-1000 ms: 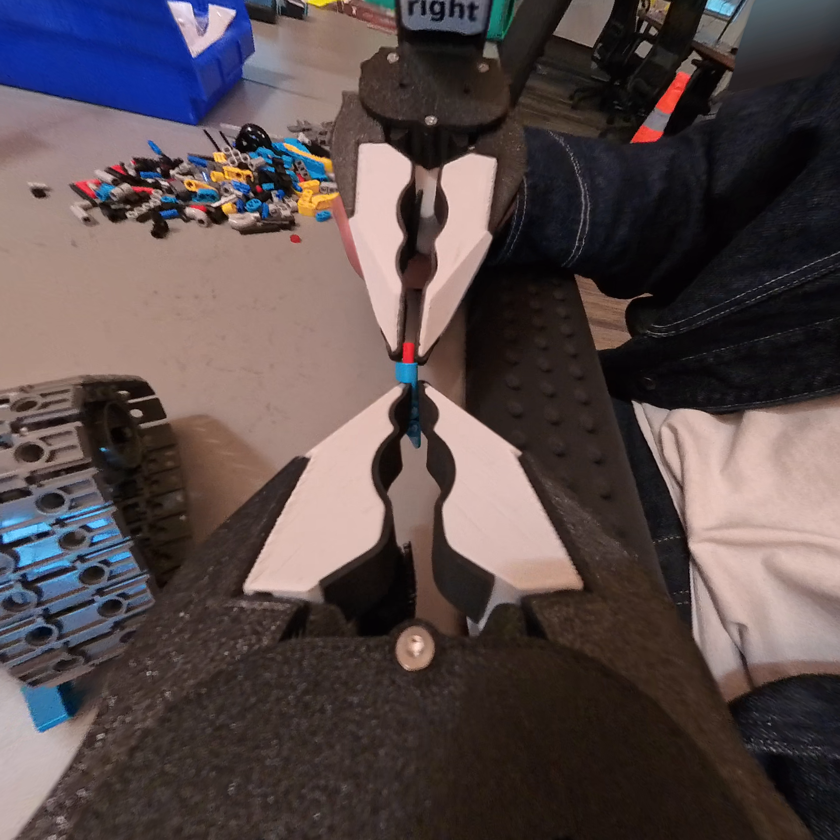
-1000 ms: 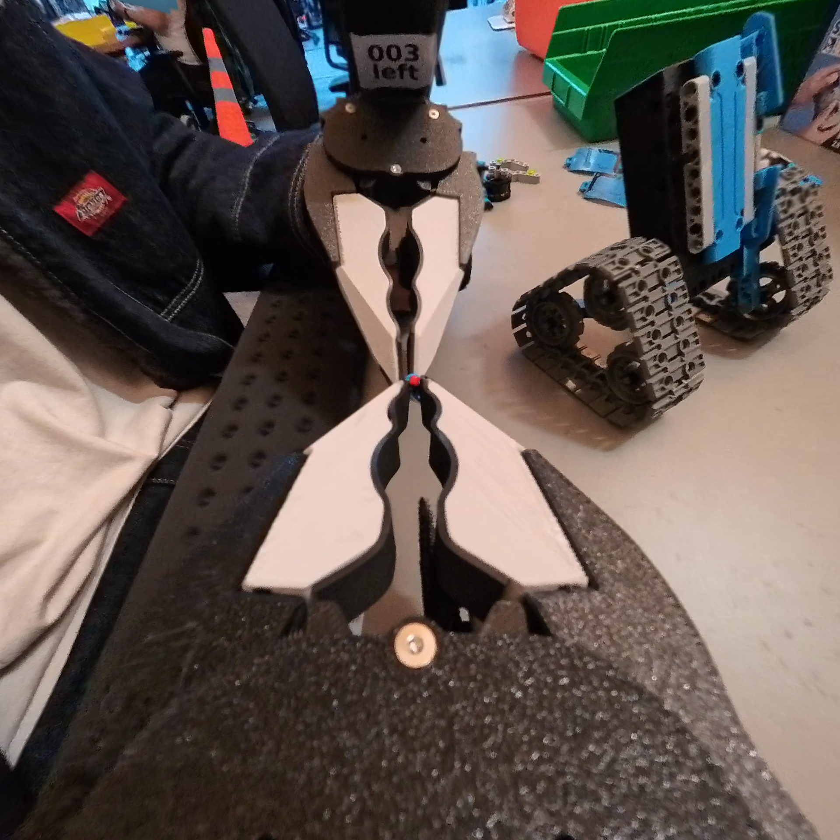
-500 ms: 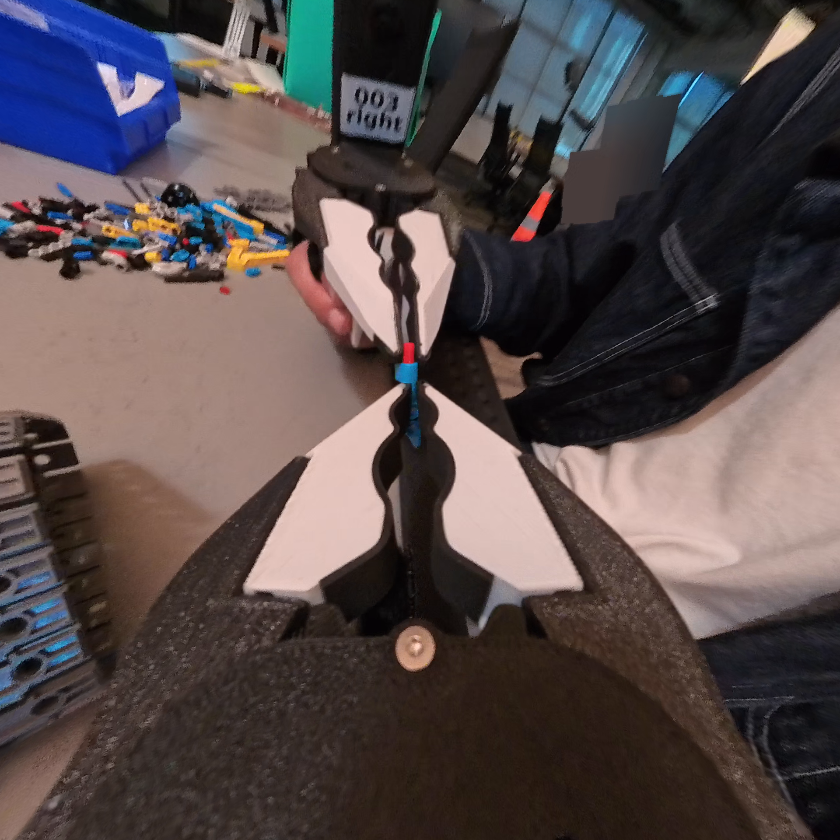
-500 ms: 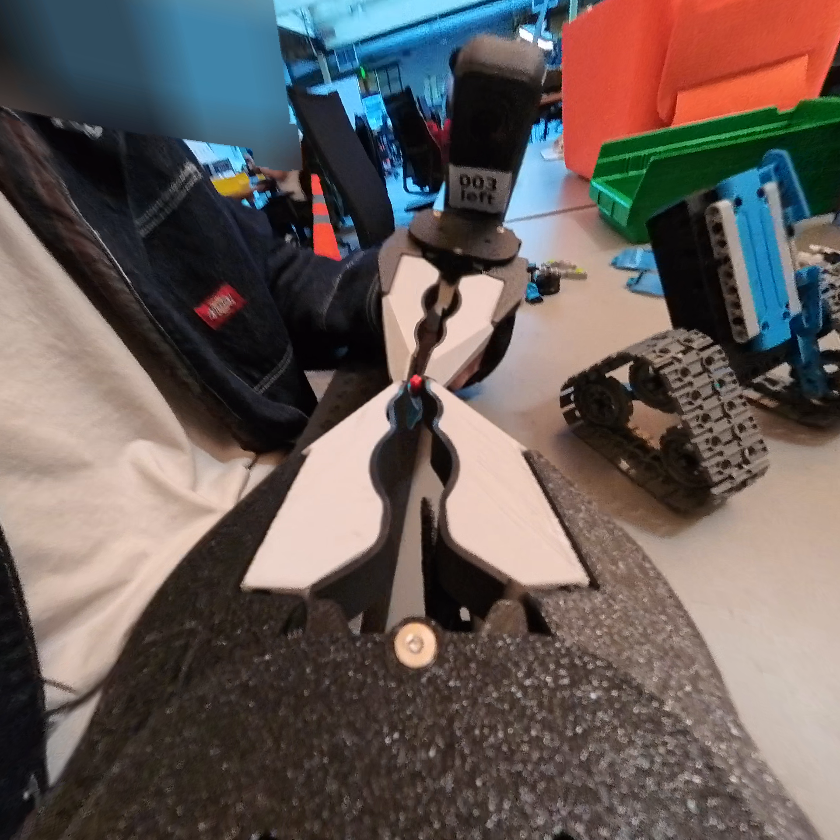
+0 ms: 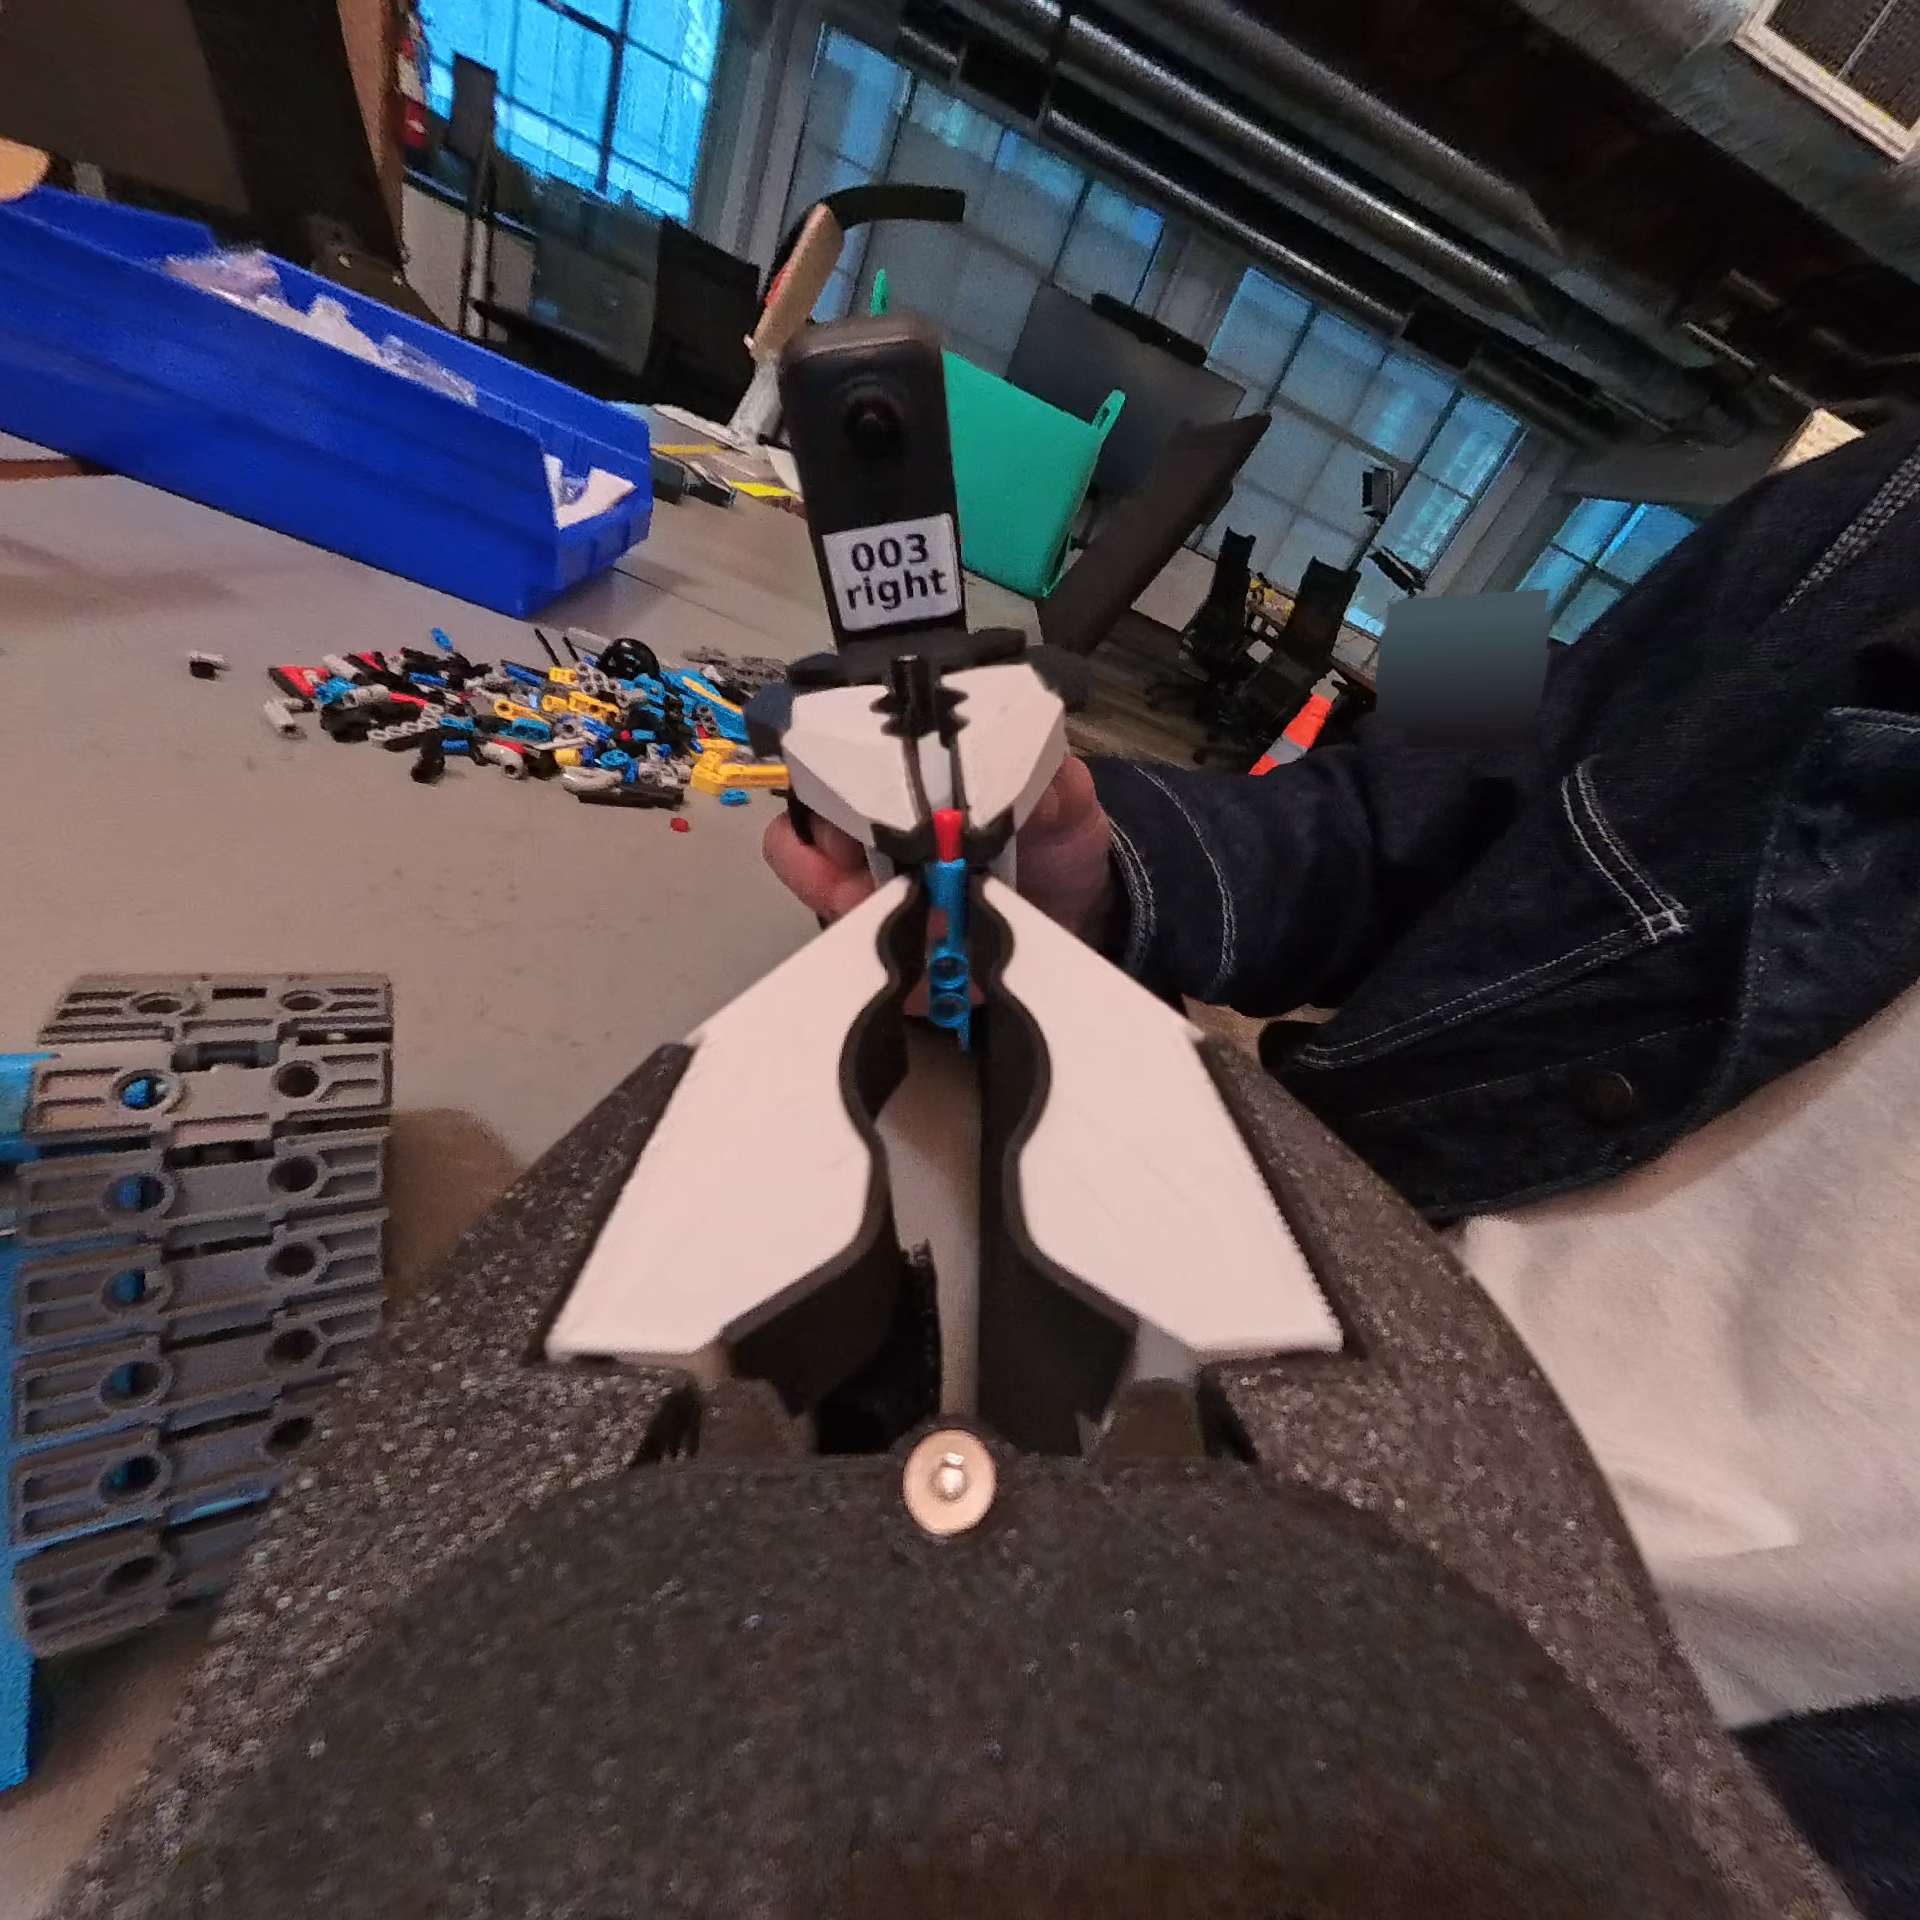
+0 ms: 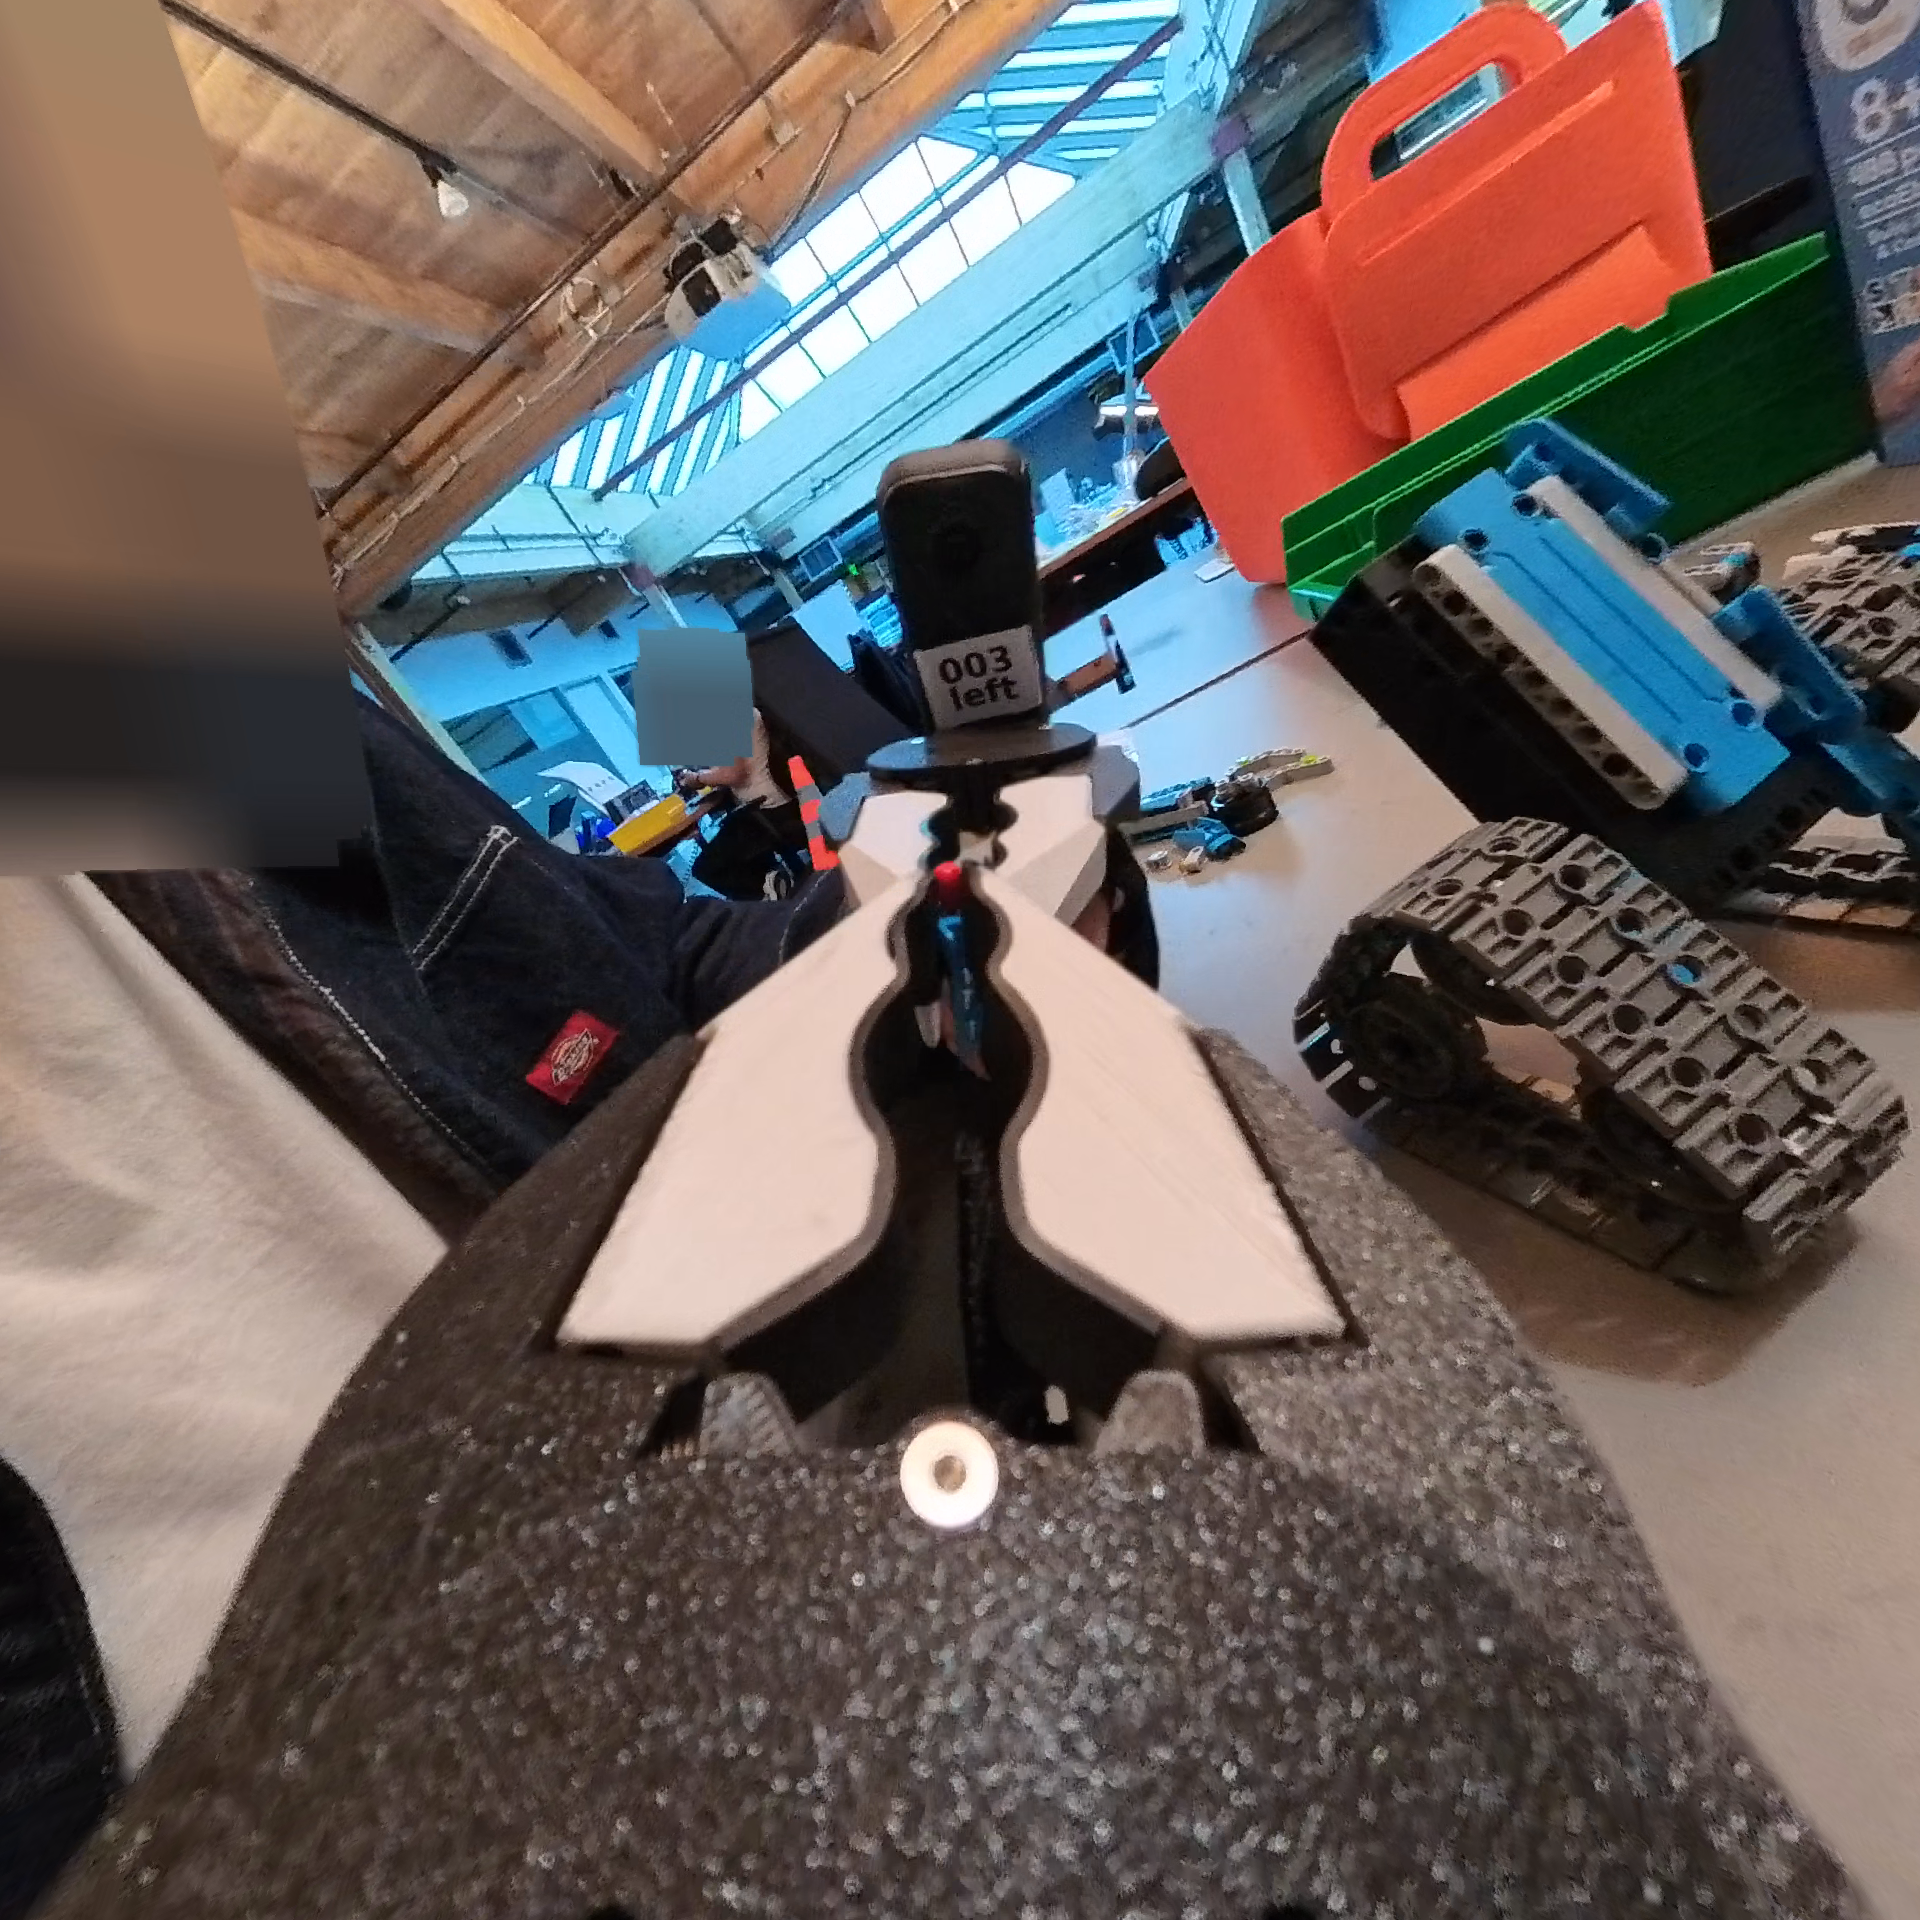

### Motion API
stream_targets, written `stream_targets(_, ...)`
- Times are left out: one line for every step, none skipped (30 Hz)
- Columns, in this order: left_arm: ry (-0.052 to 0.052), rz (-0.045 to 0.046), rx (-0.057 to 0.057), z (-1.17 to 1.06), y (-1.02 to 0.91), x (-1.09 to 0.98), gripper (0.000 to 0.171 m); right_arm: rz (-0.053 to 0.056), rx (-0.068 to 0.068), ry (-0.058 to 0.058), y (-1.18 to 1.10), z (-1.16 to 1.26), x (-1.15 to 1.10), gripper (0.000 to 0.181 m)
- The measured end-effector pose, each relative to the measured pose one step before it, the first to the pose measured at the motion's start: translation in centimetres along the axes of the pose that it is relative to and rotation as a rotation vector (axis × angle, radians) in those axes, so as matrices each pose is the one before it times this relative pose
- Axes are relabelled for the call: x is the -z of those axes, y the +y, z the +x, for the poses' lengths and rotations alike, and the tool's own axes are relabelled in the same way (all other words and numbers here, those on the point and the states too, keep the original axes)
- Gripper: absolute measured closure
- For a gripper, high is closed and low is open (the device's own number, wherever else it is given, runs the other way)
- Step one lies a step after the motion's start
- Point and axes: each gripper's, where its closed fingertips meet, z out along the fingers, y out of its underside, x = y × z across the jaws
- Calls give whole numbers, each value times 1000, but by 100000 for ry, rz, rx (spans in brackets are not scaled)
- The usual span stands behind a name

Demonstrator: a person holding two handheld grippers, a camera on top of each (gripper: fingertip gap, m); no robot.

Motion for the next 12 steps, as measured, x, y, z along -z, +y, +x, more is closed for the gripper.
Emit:
stream_targets(-1465,1543,1016,-245,-218,44,166,1613,-1162,979,-223,218,-58,180)
stream_targets(-1946,2271,1053,-242,-251,25,167,1939,-734,1374,-308,236,-44,180)
stream_targets(-2413,2438,722,-177,-252,-4,166,2432,-2637,-339,-314,133,-60,181)
stream_targets(-2231,1619,311,-130,-191,11,166,1962,-3412,-1177,-222,64,-73,180)
stream_targets(-2308,923,277,-260,-113,47,166,1809,-1573,971,-162,303,-66,181)
stream_targets(-1345,997,830,-197,-132,79,166,1503,-1600,-135,-206,170,-45,181)
stream_targets(61,1757,1628,-28,-294,68,166,2763,-2640,-1485,-317,-19,-133,181)
stream_targets(-327,2025,975,-77,-346,64,166,3326,-3027,-1240,-337,42,-183,181)
stream_targets(-879,1485,-359,-117,-275,77,166,2463,-1483,-740,-303,94,-168,181)
stream_targets(-6,1216,287,-61,-228,97,166,826,643,-487,-180,-16,-216,181)
stream_targets(695,1306,1093,19,-237,95,166,1109,897,331,-232,13,-159,181)
stream_targets(-906,402,-994,-76,-96,59,166,1842,101,-765,-196,-112,-149,181)
